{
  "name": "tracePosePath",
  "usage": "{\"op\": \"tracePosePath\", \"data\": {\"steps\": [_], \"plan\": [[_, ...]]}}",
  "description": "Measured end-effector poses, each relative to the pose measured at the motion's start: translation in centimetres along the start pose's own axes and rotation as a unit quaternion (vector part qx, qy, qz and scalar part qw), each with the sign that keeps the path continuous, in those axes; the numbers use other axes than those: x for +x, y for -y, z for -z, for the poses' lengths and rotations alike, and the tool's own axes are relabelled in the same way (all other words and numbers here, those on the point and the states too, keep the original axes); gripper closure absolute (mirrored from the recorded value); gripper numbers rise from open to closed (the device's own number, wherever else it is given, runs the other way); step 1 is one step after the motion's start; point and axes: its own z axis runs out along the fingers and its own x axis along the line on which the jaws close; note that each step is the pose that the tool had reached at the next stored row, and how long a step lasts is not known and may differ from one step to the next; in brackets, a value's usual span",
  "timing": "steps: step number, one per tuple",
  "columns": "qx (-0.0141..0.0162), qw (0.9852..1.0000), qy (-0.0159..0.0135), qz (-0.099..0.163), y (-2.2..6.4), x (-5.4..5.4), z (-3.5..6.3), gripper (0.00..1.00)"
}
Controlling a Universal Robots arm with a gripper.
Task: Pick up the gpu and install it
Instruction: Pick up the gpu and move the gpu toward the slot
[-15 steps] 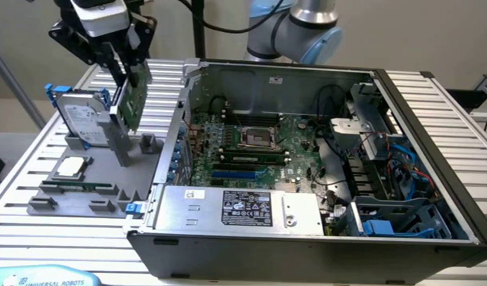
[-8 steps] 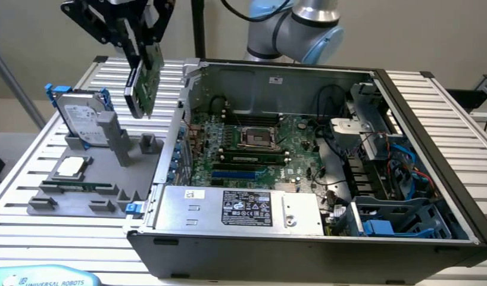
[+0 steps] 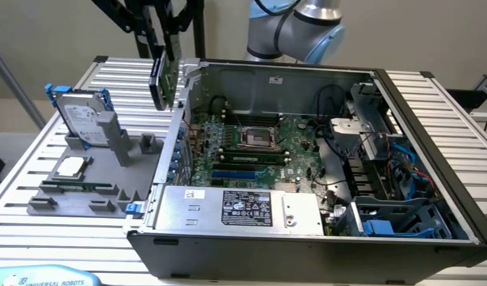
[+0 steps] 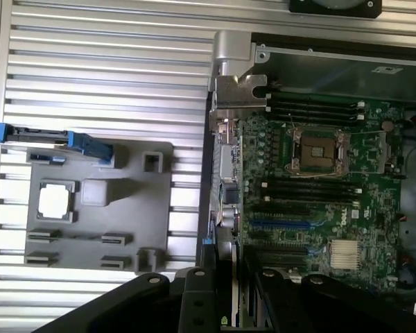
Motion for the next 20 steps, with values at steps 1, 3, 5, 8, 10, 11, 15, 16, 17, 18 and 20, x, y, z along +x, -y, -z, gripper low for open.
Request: {"op": "tracePosePath", "data": {"steps": [1, 3, 5, 8, 10, 11, 15, 16, 17, 18, 20], "plan": [[0.0, 1.0, -0.0005, 0.0, 0.02, -0.4, 0.0, 0.74], [-0.0001, 1.0, -0.0012, 0.0, 0.05, -1.4, -0.05, 0.74], [-0.0001, 1.0, -0.0017, 0.0, 0.09, -2.3, -0.1, 0.74], [-0.0001, 1.0, -0.0025, 0.0, 0.14, -3.6, -0.17, 0.74], [0.0, 1.0, -0.0032, 0.0, 0.18, -4.6, -0.24, 0.74], [0.0001, 1.0, -0.0036, 0.0, 0.2, -5.0, -0.29, 0.74], [0.0024, 1.0, -0.0051, 0.0, 0.3, -6.8, -0.65, 0.74], [0.0032, 1.0, -0.0054, 0.0, 0.32, -7.2, -0.75, 0.74], [0.004, 1.0, -0.0058, 0.0, 0.35, -7.7, -0.86, 0.74], [0.0048, 1.0, -0.0061, 0.0, 0.38, -8.1, -0.96, 0.74], [0.0063, 1.0, -0.0067, 0.0, 0.43, -9.0, -1.18, 0.74]]}}
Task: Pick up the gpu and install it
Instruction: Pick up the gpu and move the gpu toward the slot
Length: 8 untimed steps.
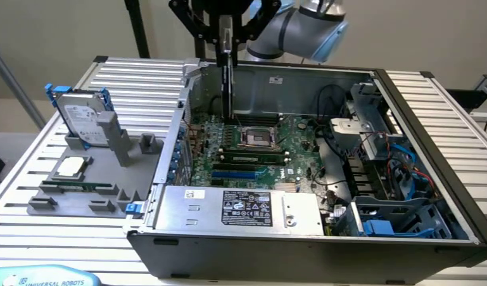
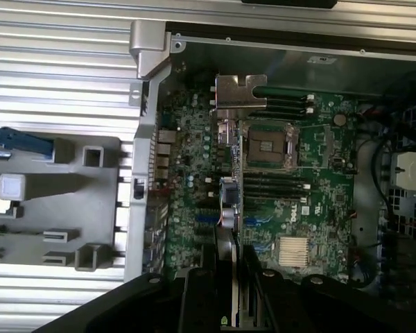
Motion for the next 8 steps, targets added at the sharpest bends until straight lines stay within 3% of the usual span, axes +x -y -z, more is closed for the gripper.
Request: {"op": "tracePosePath", "data": {"steps": [8], "plan": [[0.0025, 1.0, -0.0015, 0.0, 0.02, -3.6, -1.24, 0.74]]}}
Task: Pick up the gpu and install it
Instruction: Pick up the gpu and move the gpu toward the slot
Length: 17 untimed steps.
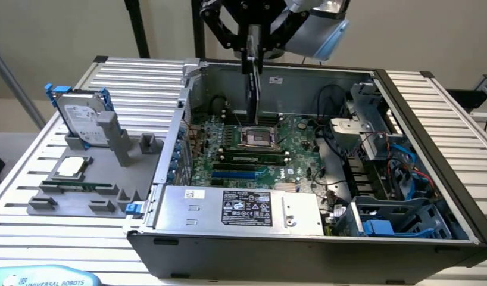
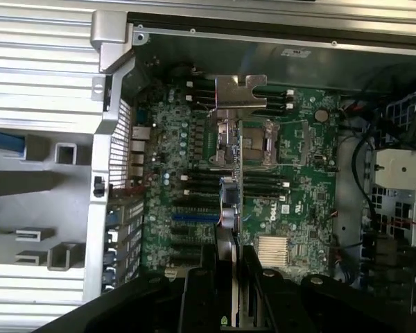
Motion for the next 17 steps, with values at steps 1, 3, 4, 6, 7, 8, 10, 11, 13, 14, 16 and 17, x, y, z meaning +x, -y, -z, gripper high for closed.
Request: {"op": "tracePosePath", "data": {"steps": [1, 3, 4, 6, 7, 8, 10, 11, 13, 14, 16, 17], "plan": [[0.0, 1.0, 0.0, 0.0, -0.03, -0.4, -0.19, 0.74], [0.0001, 1.0, 0.0002, -0.003, -0.06, -0.9, -0.59, 0.74], [0.0001, 1.0, 0.0002, -0.004, -0.07, -1.2, -0.79, 0.74], [0.0003, 1.0, 0.0005, -0.007, -0.09, -1.6, -1.16, 0.74], [0.0005, 1.0, 0.0006, -0.009, -0.09, -1.8, -1.31, 0.74], [0.0009, 1.0, 0.0006, -0.01, -0.08, -2.0, -1.44, 0.74], [0.0031, 0.9999, 0.0003, -0.01, -0.04, -2.6, -1.63, 0.74], [0.0052, 0.9999, -0.0002, -0.01, -0.02, -2.9, -1.68, 0.74], [0.0104, 0.9999, -0.0017, -0.01, 0.01, -3.7, -1.78, 0.74], [0.0132, 0.9999, -0.0026, -0.01, 0.03, -4.0, -1.81, 0.74], [0.018, 0.9998, -0.0048, -0.01, 0.05, -4.5, -1.9, 0.74], [0.0196, 0.9997, -0.0059, -0.01, 0.06, -4.7, -1.95, 0.74]]}}
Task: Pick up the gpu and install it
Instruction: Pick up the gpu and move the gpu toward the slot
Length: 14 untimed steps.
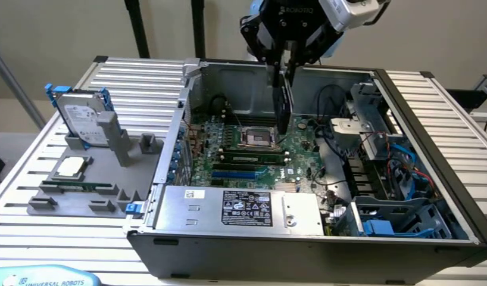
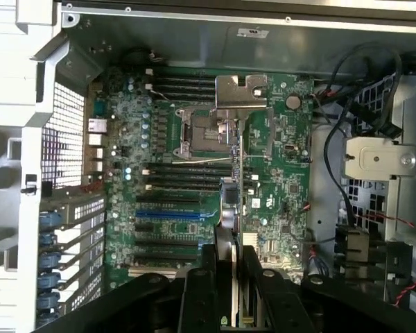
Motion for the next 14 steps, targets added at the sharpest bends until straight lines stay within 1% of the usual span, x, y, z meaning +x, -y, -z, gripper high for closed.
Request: {"op": "tracePosePath", "data": {"steps": [1, 2, 5, 9, 12, 13, 14], "plan": [[0.001, 1.0, -0.0014, 0.0, 0.0, -0.1, -0.06, 0.74], [0.0014, 1.0, -0.0028, -0.001, 0.01, -0.2, -0.17, 0.74], [0.0016, 1.0, -0.0057, -0.001, 0.02, -0.3, -0.57, 0.74], [0.0015, 0.9999, -0.0121, -0.001, 0.04, -0.3, -1.1, 0.74], [0.0016, 0.9999, -0.0161, -0.001, 0.06, -0.3, -1.48, 0.74], [0.0024, 0.9998, -0.0173, -0.001, 0.06, -0.3, -1.53, 0.74], [0.0036, 0.9998, -0.0176, -0.001, 0.06, -0.3, -1.54, 0.74]]}}
